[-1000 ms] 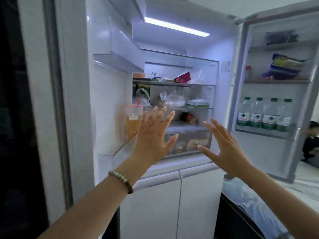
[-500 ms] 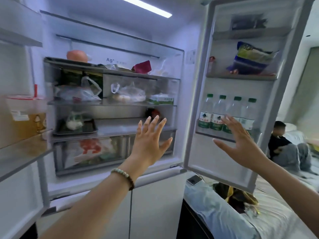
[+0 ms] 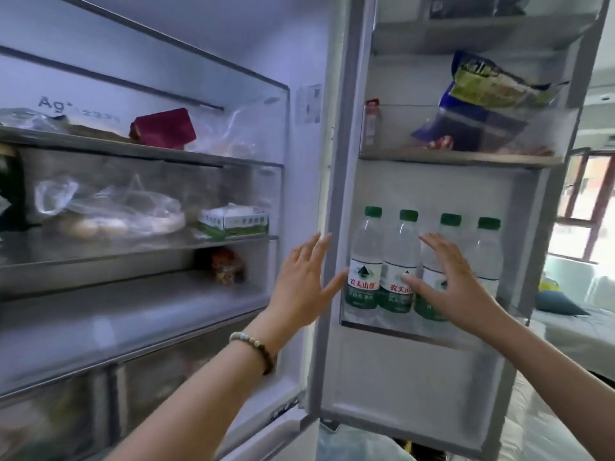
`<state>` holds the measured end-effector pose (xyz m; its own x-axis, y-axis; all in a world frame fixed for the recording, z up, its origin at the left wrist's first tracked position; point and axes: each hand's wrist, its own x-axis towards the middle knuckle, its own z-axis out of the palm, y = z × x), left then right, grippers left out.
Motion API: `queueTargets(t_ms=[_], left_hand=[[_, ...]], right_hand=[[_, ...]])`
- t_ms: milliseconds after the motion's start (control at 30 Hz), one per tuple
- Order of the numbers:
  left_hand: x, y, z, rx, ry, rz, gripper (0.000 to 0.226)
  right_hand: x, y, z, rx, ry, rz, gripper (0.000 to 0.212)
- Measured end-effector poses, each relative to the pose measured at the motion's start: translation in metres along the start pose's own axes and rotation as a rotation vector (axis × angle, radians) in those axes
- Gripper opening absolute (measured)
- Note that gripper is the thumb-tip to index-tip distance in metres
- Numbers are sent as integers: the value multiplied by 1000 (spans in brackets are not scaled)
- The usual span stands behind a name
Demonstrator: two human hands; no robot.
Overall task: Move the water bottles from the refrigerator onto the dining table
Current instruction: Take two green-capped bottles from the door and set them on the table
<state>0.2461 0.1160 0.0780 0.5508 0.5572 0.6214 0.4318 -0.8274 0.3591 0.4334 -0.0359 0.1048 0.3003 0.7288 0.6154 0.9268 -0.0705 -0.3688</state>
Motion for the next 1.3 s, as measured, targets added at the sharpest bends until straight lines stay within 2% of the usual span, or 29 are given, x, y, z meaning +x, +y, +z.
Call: queueTargets(t_ms=[133,300,433,500,567,633,700,800,933,1133,1300], left_hand=[[64,-5,20,-248,-11,69,71],[107,3,50,-516,-30,139,67],[125,7,58,-755,-75,64,63],[133,7,59,-781,-144,20,62],[137,10,57,-779,-201,-9,60],[140,13,54,-788,-212,-14,55],[140,16,53,-832,-190,2,53],[138,14,56,-882,-128,-14,64],[131,13,55,-984,-34,-8,31],[121,18,36,-1119,124,83,22],[122,20,-18,-1198,350,117,21]], right_hand=[[49,9,15,82,79,104,76],[87,23,32,230,143,187,90],[107,30,41,382,171,278,91],[112,29,44,436,173,307,74],[114,28,47,494,199,302,41],[115,25,50,519,270,283,28],[114,22,55,540,374,270,25],[114,20,61,540,494,225,25],[111,14,66,550,541,151,22],[109,-8,52,542,622,41,16],[121,-49,18,596,681,-133,25]])
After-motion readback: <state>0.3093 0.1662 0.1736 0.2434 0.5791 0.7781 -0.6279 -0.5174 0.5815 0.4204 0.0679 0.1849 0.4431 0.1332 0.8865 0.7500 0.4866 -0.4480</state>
